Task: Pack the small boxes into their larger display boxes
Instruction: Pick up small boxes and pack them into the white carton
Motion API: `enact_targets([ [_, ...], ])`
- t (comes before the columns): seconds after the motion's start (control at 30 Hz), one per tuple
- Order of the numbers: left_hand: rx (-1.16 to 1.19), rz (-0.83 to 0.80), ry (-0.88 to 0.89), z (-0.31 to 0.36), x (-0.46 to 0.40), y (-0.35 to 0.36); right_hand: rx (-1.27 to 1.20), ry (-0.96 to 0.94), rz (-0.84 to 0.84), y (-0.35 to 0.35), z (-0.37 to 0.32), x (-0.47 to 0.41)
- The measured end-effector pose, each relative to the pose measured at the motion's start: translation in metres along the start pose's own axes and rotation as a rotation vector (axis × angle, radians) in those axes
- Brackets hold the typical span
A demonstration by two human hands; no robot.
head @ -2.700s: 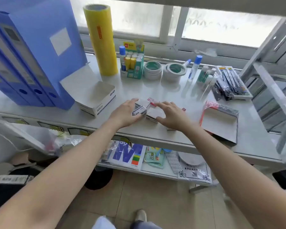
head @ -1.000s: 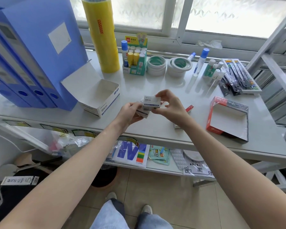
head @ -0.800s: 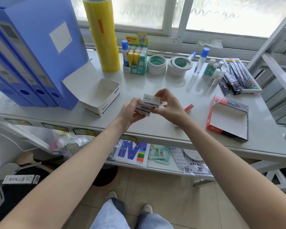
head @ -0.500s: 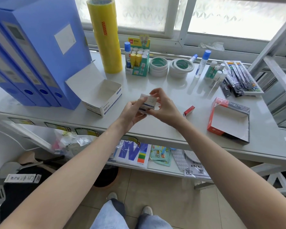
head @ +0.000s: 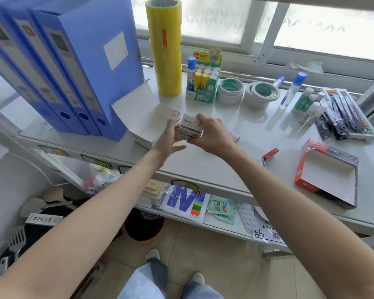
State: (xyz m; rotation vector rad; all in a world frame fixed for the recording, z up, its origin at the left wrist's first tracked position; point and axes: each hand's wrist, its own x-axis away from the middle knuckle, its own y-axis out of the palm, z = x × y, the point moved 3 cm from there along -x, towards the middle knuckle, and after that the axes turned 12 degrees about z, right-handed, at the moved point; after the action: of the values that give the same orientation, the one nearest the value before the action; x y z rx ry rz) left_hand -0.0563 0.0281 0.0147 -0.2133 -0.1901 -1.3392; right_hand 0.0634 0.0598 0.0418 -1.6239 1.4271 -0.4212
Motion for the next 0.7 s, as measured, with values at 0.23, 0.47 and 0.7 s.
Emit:
enact_targets([
  [0.23,-0.976,0.23,0.455,-0.009,-0.029,-0.046,-0.03,0.052,0.023,0.005,-0.001,-0.019],
  [0.47,-1.324,0.122,0.613,-0.024,-0.04,-0.052,-0.02,0.058,0.022,0.009,-0.001,-0.027],
  [0.7,-1.166,-0.048,0.777,-0.03,-0.028,-0.048,-0.023,0.05,-0.007,0.022,-0.004,-0.04],
])
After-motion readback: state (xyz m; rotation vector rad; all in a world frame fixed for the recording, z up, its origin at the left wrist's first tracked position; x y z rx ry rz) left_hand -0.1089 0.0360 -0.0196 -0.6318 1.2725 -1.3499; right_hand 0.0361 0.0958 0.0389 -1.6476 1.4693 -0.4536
